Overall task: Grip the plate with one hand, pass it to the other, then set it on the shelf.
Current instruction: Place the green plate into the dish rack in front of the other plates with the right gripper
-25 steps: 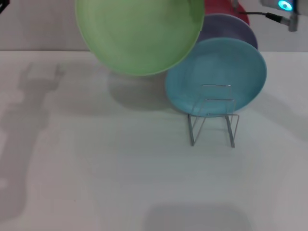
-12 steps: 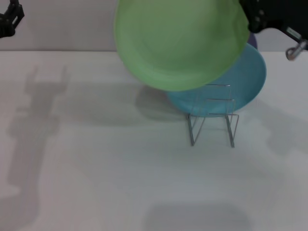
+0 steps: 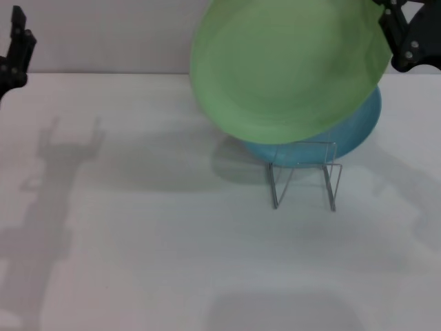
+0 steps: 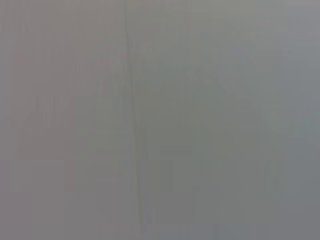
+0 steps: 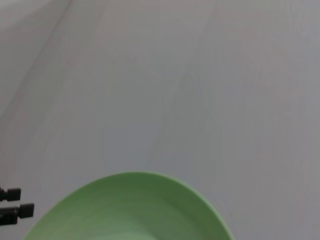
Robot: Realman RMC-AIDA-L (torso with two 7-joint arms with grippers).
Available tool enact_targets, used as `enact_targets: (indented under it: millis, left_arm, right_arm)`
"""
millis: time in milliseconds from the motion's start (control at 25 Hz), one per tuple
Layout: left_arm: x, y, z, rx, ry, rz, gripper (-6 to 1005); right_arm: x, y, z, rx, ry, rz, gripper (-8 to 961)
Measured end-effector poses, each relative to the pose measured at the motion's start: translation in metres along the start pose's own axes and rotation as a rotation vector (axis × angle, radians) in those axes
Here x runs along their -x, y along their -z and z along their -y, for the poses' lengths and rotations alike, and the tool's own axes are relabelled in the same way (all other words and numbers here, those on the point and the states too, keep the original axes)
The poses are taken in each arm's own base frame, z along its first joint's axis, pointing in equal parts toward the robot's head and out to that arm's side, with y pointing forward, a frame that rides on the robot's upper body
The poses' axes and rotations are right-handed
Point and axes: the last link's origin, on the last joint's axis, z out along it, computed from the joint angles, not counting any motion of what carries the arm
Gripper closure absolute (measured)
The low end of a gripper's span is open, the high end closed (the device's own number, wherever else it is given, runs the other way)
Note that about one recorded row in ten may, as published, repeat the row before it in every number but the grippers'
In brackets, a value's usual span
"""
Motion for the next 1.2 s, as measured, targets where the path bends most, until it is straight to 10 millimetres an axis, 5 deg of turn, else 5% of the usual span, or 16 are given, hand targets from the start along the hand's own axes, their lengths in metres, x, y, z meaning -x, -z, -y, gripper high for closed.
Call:
enact_targets:
  millis: [440, 1200]
  left_arm:
    - [0.015, 0.022, 0.015, 0.004, -0.006, 0.075, 193]
    - [0.021, 0.034, 0.005, 0.053, 0.012, 0.126, 194]
  right_arm:
    - [-0.005, 0.014, 0.007, 0.041, 0.124, -0.051, 928]
    - [-0.018, 0.032, 0.01, 0.026, 0.279, -0.122, 929]
